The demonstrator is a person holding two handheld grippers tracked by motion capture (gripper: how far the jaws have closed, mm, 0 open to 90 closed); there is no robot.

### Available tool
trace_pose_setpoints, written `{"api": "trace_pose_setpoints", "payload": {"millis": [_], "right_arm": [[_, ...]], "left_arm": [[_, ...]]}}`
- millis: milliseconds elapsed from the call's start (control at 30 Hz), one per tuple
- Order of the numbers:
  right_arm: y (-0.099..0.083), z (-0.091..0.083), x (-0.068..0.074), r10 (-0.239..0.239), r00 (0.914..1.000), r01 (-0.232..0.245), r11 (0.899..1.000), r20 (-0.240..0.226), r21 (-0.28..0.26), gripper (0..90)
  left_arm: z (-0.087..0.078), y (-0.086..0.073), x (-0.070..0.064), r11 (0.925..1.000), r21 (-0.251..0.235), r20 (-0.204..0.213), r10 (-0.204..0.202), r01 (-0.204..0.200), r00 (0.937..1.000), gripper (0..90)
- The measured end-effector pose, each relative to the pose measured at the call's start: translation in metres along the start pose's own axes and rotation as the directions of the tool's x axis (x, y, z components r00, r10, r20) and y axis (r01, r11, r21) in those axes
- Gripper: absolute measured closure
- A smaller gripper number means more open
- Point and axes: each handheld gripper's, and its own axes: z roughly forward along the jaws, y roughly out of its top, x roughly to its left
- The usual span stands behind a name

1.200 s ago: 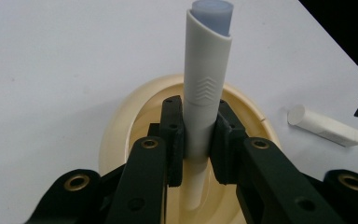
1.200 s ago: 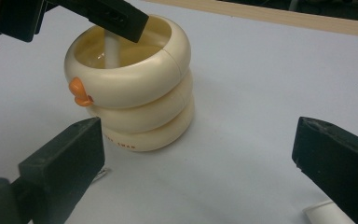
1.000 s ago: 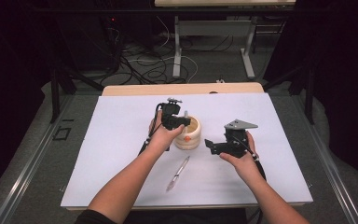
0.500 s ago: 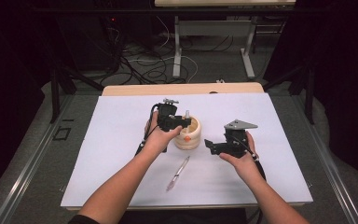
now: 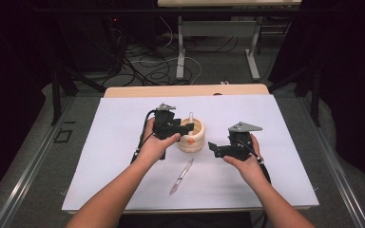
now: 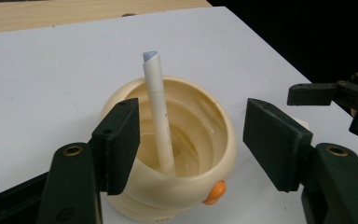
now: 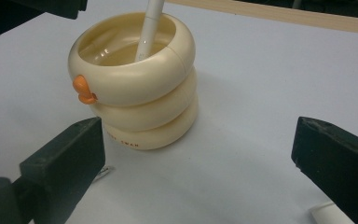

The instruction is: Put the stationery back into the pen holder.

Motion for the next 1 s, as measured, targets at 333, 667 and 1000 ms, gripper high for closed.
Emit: {"api": "trace_pose_setpoints", "payload": {"millis": [333, 667, 1000], "right_arm": [[0.0, 0.0, 0.0, 0.001, 1.0, -0.001, 1.0, -0.001, -0.002, 3.3], [0.0, -0.001, 0.001, 0.001, 1.0, -0.001, 1.0, -0.001, -0.003, 4.5], [-0.001, -0.001, 0.001, 0.004, 1.0, -0.004, 1.0, -0.004, 0.003, 5.1]], "left_arm": [[-0.011, -0.014, -0.008, 0.9962, -0.033, 0.026, 0.082, -0.081, 0.9963, 28.1], [-0.018, -0.033, -0.015, 0.9942, 0.009, 0.017, 0.107, -0.107, 0.9941, 24.9], [-0.022, -0.052, -0.017, 0.9928, 0.038, 0.026, 0.113, -0.114, 0.9933, 30.7]]}}
